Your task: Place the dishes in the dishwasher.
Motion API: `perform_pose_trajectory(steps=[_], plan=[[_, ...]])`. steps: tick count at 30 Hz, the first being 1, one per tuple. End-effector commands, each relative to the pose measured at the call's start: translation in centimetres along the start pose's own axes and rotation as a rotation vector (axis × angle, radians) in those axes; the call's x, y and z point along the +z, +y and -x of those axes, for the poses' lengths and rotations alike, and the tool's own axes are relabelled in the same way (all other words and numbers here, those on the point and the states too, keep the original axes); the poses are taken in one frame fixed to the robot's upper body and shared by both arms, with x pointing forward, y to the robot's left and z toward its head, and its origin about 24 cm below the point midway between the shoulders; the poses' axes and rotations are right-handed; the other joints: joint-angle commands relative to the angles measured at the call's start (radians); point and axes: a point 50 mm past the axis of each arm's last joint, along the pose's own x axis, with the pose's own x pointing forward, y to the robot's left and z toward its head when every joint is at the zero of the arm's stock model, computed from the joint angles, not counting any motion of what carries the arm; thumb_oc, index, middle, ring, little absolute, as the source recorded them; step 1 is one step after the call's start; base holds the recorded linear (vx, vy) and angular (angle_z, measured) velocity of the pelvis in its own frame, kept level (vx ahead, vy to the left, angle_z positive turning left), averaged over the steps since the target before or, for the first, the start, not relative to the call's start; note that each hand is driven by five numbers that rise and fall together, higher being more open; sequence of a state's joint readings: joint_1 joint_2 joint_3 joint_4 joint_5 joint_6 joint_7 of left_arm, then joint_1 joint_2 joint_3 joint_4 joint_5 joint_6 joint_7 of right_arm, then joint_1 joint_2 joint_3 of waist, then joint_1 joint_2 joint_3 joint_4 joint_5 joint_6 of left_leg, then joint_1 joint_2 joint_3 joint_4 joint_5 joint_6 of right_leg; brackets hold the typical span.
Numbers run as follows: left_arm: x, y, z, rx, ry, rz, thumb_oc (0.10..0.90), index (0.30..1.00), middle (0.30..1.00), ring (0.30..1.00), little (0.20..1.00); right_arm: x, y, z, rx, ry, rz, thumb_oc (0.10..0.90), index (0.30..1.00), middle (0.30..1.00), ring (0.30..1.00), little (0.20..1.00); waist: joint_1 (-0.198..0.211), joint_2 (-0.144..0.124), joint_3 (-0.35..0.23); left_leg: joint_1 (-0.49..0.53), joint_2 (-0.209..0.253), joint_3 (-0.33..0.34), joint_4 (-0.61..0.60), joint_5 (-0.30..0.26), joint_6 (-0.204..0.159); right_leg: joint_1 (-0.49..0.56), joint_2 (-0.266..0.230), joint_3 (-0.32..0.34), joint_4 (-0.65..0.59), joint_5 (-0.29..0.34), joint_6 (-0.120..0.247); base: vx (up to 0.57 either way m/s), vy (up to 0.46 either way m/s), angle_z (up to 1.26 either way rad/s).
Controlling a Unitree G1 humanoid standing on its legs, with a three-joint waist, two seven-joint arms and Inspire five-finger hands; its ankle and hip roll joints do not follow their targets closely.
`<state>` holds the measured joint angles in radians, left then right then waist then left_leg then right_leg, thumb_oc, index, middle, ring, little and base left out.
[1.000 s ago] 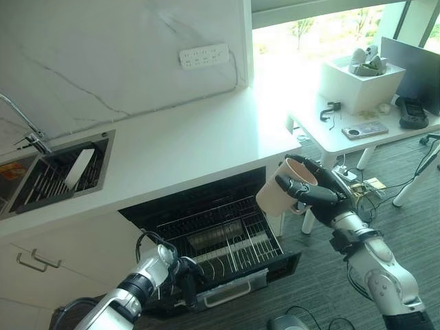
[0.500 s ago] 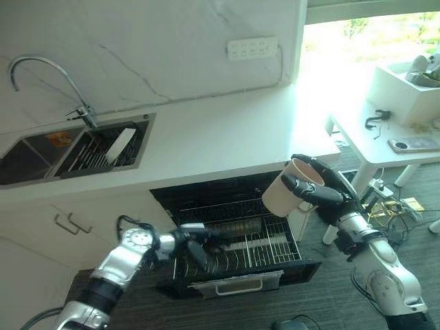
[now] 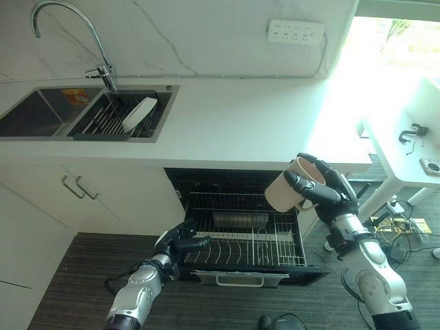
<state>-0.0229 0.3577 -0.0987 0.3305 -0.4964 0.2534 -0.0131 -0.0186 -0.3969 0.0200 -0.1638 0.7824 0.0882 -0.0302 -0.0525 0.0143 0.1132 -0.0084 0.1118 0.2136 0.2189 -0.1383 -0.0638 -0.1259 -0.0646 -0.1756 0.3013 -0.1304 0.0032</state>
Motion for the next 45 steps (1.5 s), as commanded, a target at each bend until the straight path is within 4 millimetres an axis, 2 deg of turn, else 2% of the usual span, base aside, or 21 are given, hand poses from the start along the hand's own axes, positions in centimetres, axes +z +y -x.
perform_pose_trajectory(steps=[1, 10, 18, 21, 25, 26, 28, 33, 37, 45], plan=[[4.1, -1.2, -1.1, -0.025, -0.173, -0.022, 0.800, 0.900, 0.900, 0.900, 0.900, 4.5, 0.9, -1.1, 0.055, -0.249, 0.046, 0.400, 0.300, 0.300, 0.300, 0.300, -0.014, -0.011, -0.038, -0.042, 0.080, -0.022, 0.081, -0.080, -0.013, 0.064, -0.090, -0.006, -0.001, -0.079, 0.111, 0.04, -0.047, -0.01], [2.1, -1.8, -1.1, -0.035, -0.107, 0.018, 0.800, 0.900, 0.900, 0.900, 0.900, 2.3, -0.4, -0.8, 0.000, -0.156, 0.063, 0.400, 0.300, 0.300, 0.300, 0.300, -0.021, -0.024, -0.007, -0.045, 0.092, -0.008, 0.081, -0.071, -0.017, 0.055, -0.086, 0.000, -0.001, -0.069, 0.111, 0.01, -0.025, -0.01], [1.0, -1.6, -0.5, -0.062, -0.047, 0.016, 0.800, 0.900, 0.900, 0.900, 0.900, -0.4, -2.7, -0.7, -0.089, -0.015, 0.119, 0.400, 0.300, 0.300, 0.300, 0.300, -0.003, -0.027, 0.012, -0.034, 0.096, -0.012, 0.081, -0.069, -0.021, 0.066, -0.088, -0.010, -0.001, -0.065, 0.113, 0.05, -0.017, 0.00], [1.0, -2.0, -0.4, -0.092, -0.039, 0.011, 0.800, 0.900, 0.900, 0.900, 0.900, -1.2, -3.7, -1.3, -0.130, 0.042, 0.156, 0.400, 0.300, 0.300, 0.300, 0.300, 0.017, -0.025, 0.023, -0.040, 0.095, -0.026, 0.081, -0.062, -0.026, 0.067, -0.090, -0.021, -0.001, -0.064, 0.110, 0.06, -0.024, 0.01], [2.1, -2.7, -0.4, -0.124, -0.065, 0.003, 0.800, 0.900, 0.900, 0.900, 0.900, -0.9, -4.3, -2.2, -0.158, 0.057, 0.182, 0.400, 0.300, 0.300, 0.300, 0.300, 0.034, -0.022, 0.047, -0.060, 0.092, -0.042, 0.081, -0.051, -0.029, 0.052, -0.093, -0.024, -0.001, -0.055, 0.110, -0.01, -0.009, 0.01], [2.7, -3.0, -0.5, -0.136, -0.083, -0.001, 0.800, 0.900, 0.900, 0.900, 0.900, -0.6, -4.4, -2.7, -0.167, 0.053, 0.195, 0.400, 0.300, 0.300, 0.300, 0.300, 0.039, -0.020, 0.059, -0.072, 0.089, -0.051, 0.081, -0.047, -0.030, 0.041, -0.094, -0.023, -0.001, -0.051, 0.110, -0.20, -0.075, 0.14], [7.5, -5.0, -1.2, -0.194, -0.214, -0.019, 0.800, 0.900, 0.900, 0.900, 0.900, 3.2, -3.4, -6.9, -0.171, -0.030, 0.228, 0.400, 0.300, 0.300, 0.300, 0.300, 0.059, -0.009, 0.142, -0.163, 0.069, -0.096, 0.081, -0.020, -0.033, -0.039, -0.100, -0.016, -0.001, -0.027, 0.109, -0.45, -0.080, 0.18], [12.1, -5.7, -1.3, -0.250, -0.338, -0.023, 0.800, 0.900, 0.900, 0.900, 0.900, 7.7, -2.5, -10.0, -0.171, -0.119, 0.277, 0.400, 0.300, 0.300, 0.300, 0.300, 0.071, 0.010, 0.224, -0.233, 0.043, -0.125, 0.081, -0.006, -0.030, -0.106, -0.109, -0.016, -0.001, -0.014, 0.105, -0.23, -0.004, 0.06], [13.8, -6.2, -1.0, -0.294, -0.387, -0.037, 0.800, 0.900, 0.900, 0.900, 0.900, 10.0, -2.8, -11.0, -0.190, -0.146, 0.313, 0.400, 0.300, 0.300, 0.300, 0.300, 0.077, 0.019, 0.254, -0.260, 0.035, -0.130, 0.081, 0.000, -0.030, -0.133, -0.115, -0.021, -0.001, -0.009, 0.105, -0.10, -0.005, 0.04], [15.1, -6.8, -0.4, -0.356, -0.427, -0.055, 0.800, 0.900, 0.900, 0.900, 0.900, 13.1, -4.1, -11.9, -0.242, -0.146, 0.414, 0.400, 0.300, 0.300, 0.300, 0.300, 0.092, 0.027, 0.273, -0.280, 0.025, -0.133, 0.081, 0.003, -0.032, -0.153, -0.121, -0.027, -0.001, -0.003, 0.106, -0.01, 0.000, 0.00]])
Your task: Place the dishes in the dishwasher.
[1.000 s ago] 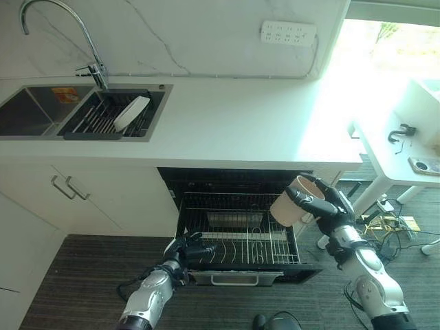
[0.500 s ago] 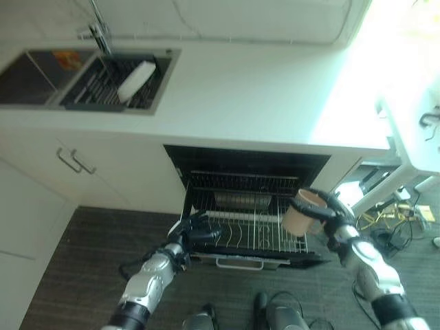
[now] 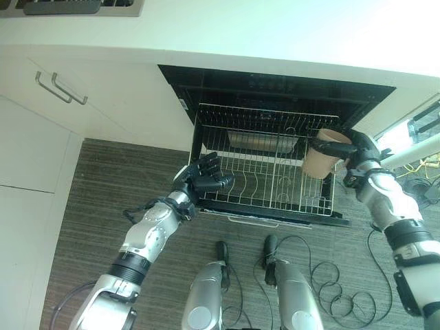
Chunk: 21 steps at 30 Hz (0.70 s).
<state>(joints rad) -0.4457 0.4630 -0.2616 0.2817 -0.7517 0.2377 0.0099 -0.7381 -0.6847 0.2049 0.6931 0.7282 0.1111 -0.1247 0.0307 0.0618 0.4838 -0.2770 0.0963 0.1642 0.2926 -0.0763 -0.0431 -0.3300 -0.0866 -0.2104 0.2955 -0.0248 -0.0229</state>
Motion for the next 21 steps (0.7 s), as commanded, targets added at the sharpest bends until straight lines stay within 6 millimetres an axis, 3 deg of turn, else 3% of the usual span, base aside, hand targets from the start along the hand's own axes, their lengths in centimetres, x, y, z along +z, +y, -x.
perform_pose_trajectory(steps=[1, 15, 21], plan=[[1.2, -0.8, 0.9, -0.088, -0.080, -0.027, 0.800, 0.900, 0.900, 0.900, 0.900, 5.9, 0.5, -0.3, 0.043, -0.217, 0.031, 0.400, 0.300, 0.300, 0.300, 0.300, 0.011, -0.020, -0.096, -0.013, 0.039, -0.084, 0.007, -0.059, -0.053, 0.049, -0.100, 0.008, 0.005, -0.108, 0.133, 0.00, 0.000, 0.00], [2.3, -1.0, 1.1, -0.115, -0.114, -0.015, 0.800, 0.900, 0.900, 0.900, 0.900, 5.1, 0.0, -1.0, 0.028, -0.140, 0.079, 0.400, 0.300, 0.300, 0.300, 0.300, 0.024, -0.003, -0.069, -0.027, 0.031, -0.082, 0.007, -0.059, -0.053, 0.034, -0.108, -0.001, 0.005, -0.105, 0.133, -0.01, 0.005, 0.02], [2.9, -1.2, 1.1, -0.123, -0.140, -0.015, 0.800, 0.900, 0.900, 0.900, 0.900, 4.5, 0.4, -1.2, 0.035, -0.107, 0.197, 0.400, 0.300, 0.300, 0.300, 0.300, 0.025, 0.001, -0.057, -0.030, 0.025, -0.080, 0.007, -0.061, -0.051, 0.026, -0.109, 0.001, 0.005, -0.102, 0.135, 0.00, 0.006, 0.00]])
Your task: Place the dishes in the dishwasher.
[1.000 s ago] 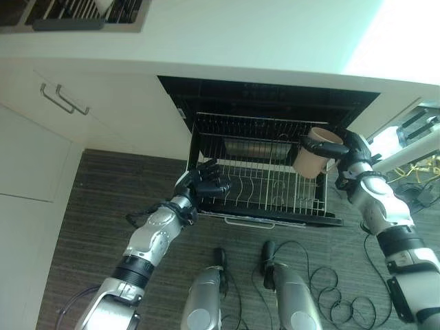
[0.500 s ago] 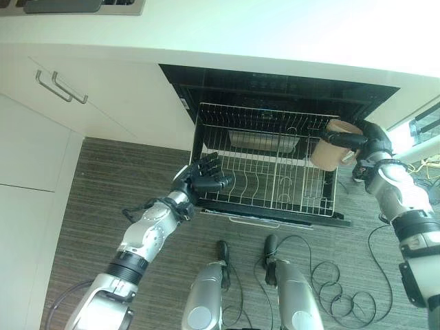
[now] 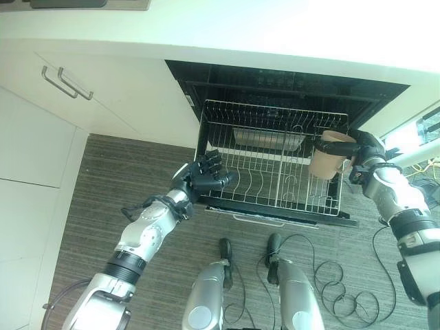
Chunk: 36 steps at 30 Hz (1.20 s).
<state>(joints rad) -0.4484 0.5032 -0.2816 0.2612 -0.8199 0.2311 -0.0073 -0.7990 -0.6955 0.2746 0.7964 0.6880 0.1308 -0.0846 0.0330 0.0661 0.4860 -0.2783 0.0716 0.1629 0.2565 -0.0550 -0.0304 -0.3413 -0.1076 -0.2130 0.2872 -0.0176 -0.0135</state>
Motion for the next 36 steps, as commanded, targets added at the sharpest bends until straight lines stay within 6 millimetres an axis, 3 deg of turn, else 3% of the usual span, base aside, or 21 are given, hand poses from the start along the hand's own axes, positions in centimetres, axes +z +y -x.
perform_pose_trajectory(steps=[1, 11, 12, 13, 18, 24, 32, 36], plan=[[2.4, -1.4, 0.8, -0.089, -0.130, -0.038, 0.800, 0.900, 0.900, 0.900, 0.900, 4.8, 0.1, -0.3, 0.013, -0.164, 0.114, 0.400, 0.300, 0.300, 0.300, 0.300, 0.023, -0.003, -0.058, -0.030, 0.049, -0.079, 0.044, -0.082, -0.064, 0.036, -0.088, 0.003, 0.013, -0.108, 0.126, 0.00, 0.000, 0.00], [3.5, -1.6, 0.9, -0.113, -0.158, -0.041, 0.800, 0.900, 0.900, 0.900, 0.900, 4.3, 0.3, -0.7, 0.015, -0.106, 0.233, 0.400, 0.300, 0.300, 0.300, 0.300, 0.033, 0.010, -0.040, -0.040, 0.038, -0.080, 0.044, -0.083, -0.059, 0.022, -0.097, 0.000, 0.013, -0.098, 0.133, -0.03, 0.005, 0.00], [3.6, -1.7, 0.9, -0.116, -0.161, -0.042, 0.800, 0.900, 0.900, 0.900, 0.900, 4.3, 0.3, -0.8, 0.008, -0.109, 0.232, 0.621, 0.632, 0.632, 0.632, 0.632, 0.034, 0.012, -0.038, -0.039, 0.037, -0.080, 0.044, -0.083, -0.058, 0.022, -0.097, -0.001, 0.013, -0.098, 0.133, -0.04, 0.014, 0.01], [3.6, -1.7, 1.0, -0.118, -0.166, -0.042, 0.800, 0.900, 0.900, 0.900, 0.900, 4.3, 0.4, -0.8, 0.009, -0.113, 0.232, 0.800, 0.900, 0.900, 0.900, 0.900, 0.035, 0.014, -0.037, -0.038, 0.037, -0.079, 0.044, -0.084, -0.058, 0.023, -0.098, -0.002, 0.013, -0.099, 0.133, -0.04, 0.020, 0.00], [3.5, -1.8, 1.1, -0.124, -0.176, -0.040, 0.800, 0.900, 0.900, 0.900, 0.900, 4.9, 0.7, -0.7, 0.010, -0.160, 0.248, 0.800, 0.900, 0.900, 0.900, 0.900, 0.034, 0.019, -0.031, -0.030, 0.037, -0.076, 0.044, -0.091, -0.058, 0.031, -0.100, -0.005, 0.013, -0.100, 0.136, -0.04, 0.017, 0.01], [2.7, -1.6, 2.1, -0.116, -0.173, -0.040, 0.800, 0.900, 0.900, 0.900, 0.900, 7.7, 0.7, 0.5, 0.006, -0.311, 0.257, 0.800, 0.900, 0.900, 0.900, 0.900, 0.027, 0.007, -0.044, -0.016, 0.045, -0.070, 0.044, -0.095, -0.060, 0.044, -0.094, -0.007, 0.013, -0.105, 0.136, -0.01, 0.002, 0.00], [2.3, -1.4, 2.6, -0.110, -0.178, -0.055, 0.800, 0.900, 0.900, 0.900, 0.900, 9.5, -0.1, 1.9, -0.008, -0.430, 0.210, 0.800, 0.900, 0.900, 0.900, 0.900, 0.012, -0.009, -0.060, -0.003, 0.060, -0.061, 0.044, -0.094, -0.059, 0.054, -0.081, -0.003, 0.013, -0.109, 0.129, 0.00, -0.001, 0.00], [2.1, -1.4, 2.7, -0.102, -0.176, -0.052, 0.800, 0.900, 0.900, 0.900, 0.900, 9.2, -0.1, 2.3, -0.007, -0.432, 0.185, 0.800, 0.900, 0.900, 0.900, 0.900, 0.005, -0.015, -0.072, 0.000, 0.065, -0.057, 0.044, -0.096, -0.060, 0.056, -0.076, -0.002, 0.013, -0.112, 0.128, 0.00, 0.000, 0.00]])
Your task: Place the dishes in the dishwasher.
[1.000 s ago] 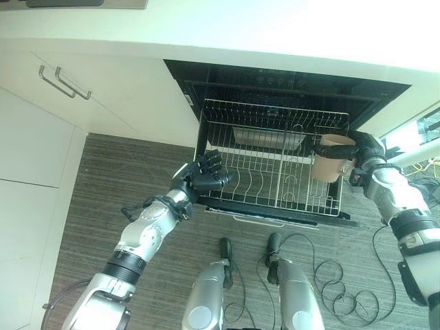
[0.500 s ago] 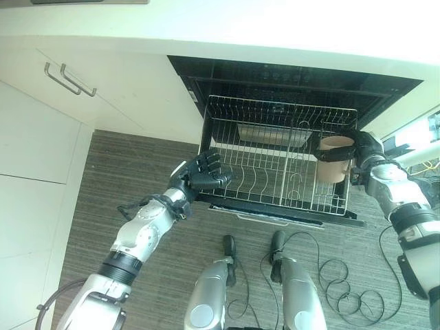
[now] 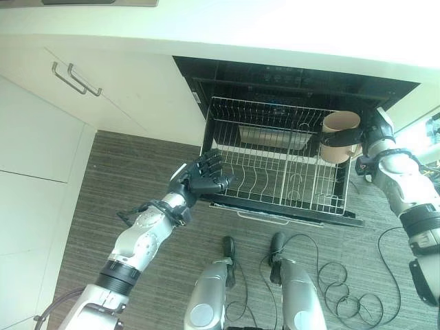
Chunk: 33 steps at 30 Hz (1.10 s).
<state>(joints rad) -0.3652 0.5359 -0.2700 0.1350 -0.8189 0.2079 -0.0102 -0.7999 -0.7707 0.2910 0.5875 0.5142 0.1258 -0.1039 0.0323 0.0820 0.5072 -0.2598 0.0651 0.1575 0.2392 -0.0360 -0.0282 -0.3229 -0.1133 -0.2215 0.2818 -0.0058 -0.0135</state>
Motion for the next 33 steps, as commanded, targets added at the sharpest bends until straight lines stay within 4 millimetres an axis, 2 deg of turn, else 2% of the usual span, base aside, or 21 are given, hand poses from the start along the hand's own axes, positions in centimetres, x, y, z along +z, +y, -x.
perform_pose_trajectory(steps=[1, 3, 4, 6, 9, 10, 12, 15, 16, 21, 22, 24, 26, 28, 30, 31, 33], plan=[[1.9, -1.1, 1.0, -0.068, -0.130, -0.034, 0.800, 0.900, 0.900, 0.900, 0.900, 4.3, -1.8, 0.6, -0.068, -0.224, -0.039, 0.800, 0.900, 0.900, 0.900, 0.900, 0.004, -0.032, -0.095, -0.017, 0.073, -0.049, 0.061, -0.115, -0.062, 0.040, -0.070, 0.007, 0.018, -0.125, 0.127, 0.00, 0.000, 0.00], [1.8, -1.1, 1.1, -0.066, -0.128, -0.035, 0.800, 0.900, 0.900, 0.900, 0.900, 3.6, -2.0, 0.8, -0.091, -0.194, -0.019, 0.800, 0.900, 0.900, 0.900, 0.900, 0.002, -0.035, -0.098, -0.013, 0.075, -0.046, 0.061, -0.116, -0.064, 0.045, -0.068, 0.006, 0.018, -0.128, 0.127, 0.00, 0.000, 0.00], [1.8, -1.2, 1.0, -0.067, -0.123, -0.037, 0.800, 0.900, 0.900, 0.900, 0.900, 2.3, -1.9, 0.7, -0.076, -0.111, -0.022, 0.800, 0.900, 0.900, 0.900, 0.900, 0.002, -0.037, -0.099, -0.007, 0.077, -0.045, 0.061, -0.116, -0.065, 0.050, -0.069, 0.005, 0.018, -0.127, 0.128, 0.00, 0.000, 0.00], [1.9, -1.1, 0.8, -0.064, -0.117, -0.034, 0.800, 0.900, 0.900, 0.900, 0.900, 0.8, -1.6, 0.6, -0.064, -0.054, -0.065, 0.800, 0.900, 0.900, 0.900, 0.900, 0.003, -0.036, -0.098, 0.003, 0.081, -0.044, 0.061, -0.117, -0.067, 0.062, -0.069, 0.000, 0.018, -0.133, 0.126, 0.00, 0.000, 0.00], [1.9, -1.3, 0.4, -0.080, -0.113, -0.033, 0.800, 0.900, 0.900, 0.900, 0.900, -1.1, -0.9, 0.0, -0.043, 0.057, -0.035, 0.800, 0.900, 0.900, 0.900, 0.900, 0.014, -0.032, -0.097, 0.006, 0.082, -0.044, 0.061, -0.117, -0.070, 0.066, -0.071, -0.003, 0.018, -0.134, 0.125, 0.00, 0.000, 0.00], [1.9, -1.4, 0.3, -0.084, -0.113, -0.035, 0.800, 0.900, 0.900, 0.900, 0.900, -1.5, -0.9, -0.1, -0.037, 0.078, 0.023, 0.800, 0.900, 0.900, 0.900, 0.900, 0.016, -0.032, -0.099, 0.000, 0.080, -0.047, 0.061, -0.114, -0.069, 0.061, -0.072, -0.003, 0.018, -0.130, 0.125, 0.00, 0.000, 0.00], [2.0, -1.6, 0.0, -0.087, -0.114, -0.033, 0.800, 0.900, 0.900, 0.900, 0.900, -1.5, -0.9, -0.4, -0.058, 0.102, -0.025, 0.800, 0.900, 0.900, 0.900, 0.900, 0.019, -0.029, -0.096, 0.007, 0.082, -0.047, 0.061, -0.116, -0.071, 0.067, -0.073, -0.006, 0.018, -0.133, 0.125, 0.00, 0.000, 0.00], [2.0, -1.6, -0.3, -0.090, -0.113, -0.029, 0.800, 0.900, 0.900, 0.900, 0.900, -2.1, -0.3, -0.6, -0.040, 0.143, -0.021, 0.800, 0.900, 0.900, 0.900, 0.900, 0.020, -0.026, -0.099, 0.005, 0.083, -0.050, 0.061, -0.116, -0.072, 0.066, -0.072, -0.004, 0.018, -0.134, 0.123, 0.00, 0.000, 0.00], [1.9, -1.6, -0.3, -0.089, -0.111, -0.027, 0.800, 0.900, 0.900, 0.900, 0.900, -2.6, -0.2, -0.5, -0.008, 0.162, 0.030, 0.800, 0.900, 0.900, 0.900, 0.900, 0.020, -0.025, -0.102, 0.002, 0.081, -0.052, 0.061, -0.114, -0.070, 0.063, -0.071, -0.005, 0.018, -0.133, 0.121, 0.00, 0.000, 0.00], [1.8, -1.5, -0.2, -0.086, -0.111, -0.022, 0.800, 0.900, 0.900, 0.900, 0.900, -2.2, -0.2, -0.4, -0.027, 0.112, -0.094, 0.800, 0.900, 0.900, 0.900, 0.900, 0.019, -0.025, -0.102, 0.001, 0.079, -0.053, 0.061, -0.115, -0.070, 0.063, -0.070, -0.006, 0.018, -0.133, 0.119, 0.00, 0.000, 0.00], [1.6, -1.4, 0.1, -0.087, -0.107, -0.021, 0.800, 0.900, 0.900, 0.900, 0.900, -2.5, -0.2, -0.2, -0.010, 0.105, -0.031, 0.800, 0.900, 0.900, 0.900, 0.900, 0.019, -0.024, -0.102, 0.004, 0.078, -0.057, 0.061, -0.116, -0.069, 0.066, -0.069, -0.006, 0.018, -0.133, 0.120, 0.00, 0.000, 0.00], [1.5, -1.5, 0.1, -0.083, -0.108, -0.019, 0.800, 0.900, 0.900, 0.900, 0.900, -2.0, -0.3, -0.2, -0.035, 0.077, -0.118, 0.800, 0.900, 0.900, 0.900, 0.900, 0.019, -0.025, -0.099, 0.011, 0.080, -0.054, 0.061, -0.121, -0.069, 0.073, -0.069, -0.009, 0.018, -0.136, 0.121, 0.00, 0.000, 0.00], [1.3, -1.3, 0.1, -0.084, -0.103, -0.018, 0.800, 0.900, 0.900, 0.900, 0.900, -2.4, -0.2, -0.1, -0.006, 0.094, -0.015, 0.800, 0.900, 0.900, 0.900, 0.900, 0.018, -0.028, -0.106, 0.007, 0.078, -0.058, 0.061, -0.118, -0.068, 0.069, -0.068, -0.008, 0.018, -0.132, 0.121, 0.00, 0.000, 0.00], [1.0, -1.6, 0.0, -0.082, -0.103, -0.018, 0.800, 0.900, 0.900, 0.900, 0.900, -2.1, -0.1, 0.0, -0.040, 0.077, -0.133, 0.800, 0.900, 0.900, 0.900, 0.900, 0.017, -0.030, -0.107, 0.012, 0.082, -0.055, 0.061, -0.118, -0.067, 0.074, -0.068, -0.010, 0.018, -0.132, 0.120, 0.02, -0.004, 0.00], [0.6, -1.5, 0.2, -0.082, -0.097, -0.019, 0.800, 0.900, 0.900, 0.900, 0.900, -2.2, 0.0, 0.2, -0.010, 0.073, -0.052, 0.800, 0.900, 0.900, 0.900, 0.900, 0.015, -0.032, -0.112, 0.015, 0.082, -0.055, 0.061, -0.120, -0.064, 0.075, -0.067, -0.008, 0.018, -0.132, 0.120, 0.04, -0.010, 0.01], [0.8, -1.7, 0.3, -0.081, -0.099, -0.023, 0.800, 0.900, 0.900, 0.900, 0.900, -1.6, -0.2, 0.3, -0.025, 0.040, -0.112, 0.800, 0.900, 0.900, 0.900, 0.900, 0.015, -0.032, -0.110, 0.021, 0.083, -0.056, 0.061, -0.123, -0.064, 0.082, -0.066, -0.010, 0.018, -0.136, 0.120, 0.00, 0.000, 0.00], [0.8, -1.5, 0.6, -0.079, -0.098, -0.023, 0.800, 0.900, 0.900, 0.900, 0.900, -1.3, -0.4, 0.5, -0.022, 0.018, -0.091, 0.800, 0.900, 0.900, 0.900, 0.900, 0.014, -0.034, -0.114, 0.018, 0.080, -0.058, 0.061, -0.121, -0.061, 0.080, -0.065, -0.010, 0.018, -0.134, 0.118, 0.00, 0.000, 0.00]])
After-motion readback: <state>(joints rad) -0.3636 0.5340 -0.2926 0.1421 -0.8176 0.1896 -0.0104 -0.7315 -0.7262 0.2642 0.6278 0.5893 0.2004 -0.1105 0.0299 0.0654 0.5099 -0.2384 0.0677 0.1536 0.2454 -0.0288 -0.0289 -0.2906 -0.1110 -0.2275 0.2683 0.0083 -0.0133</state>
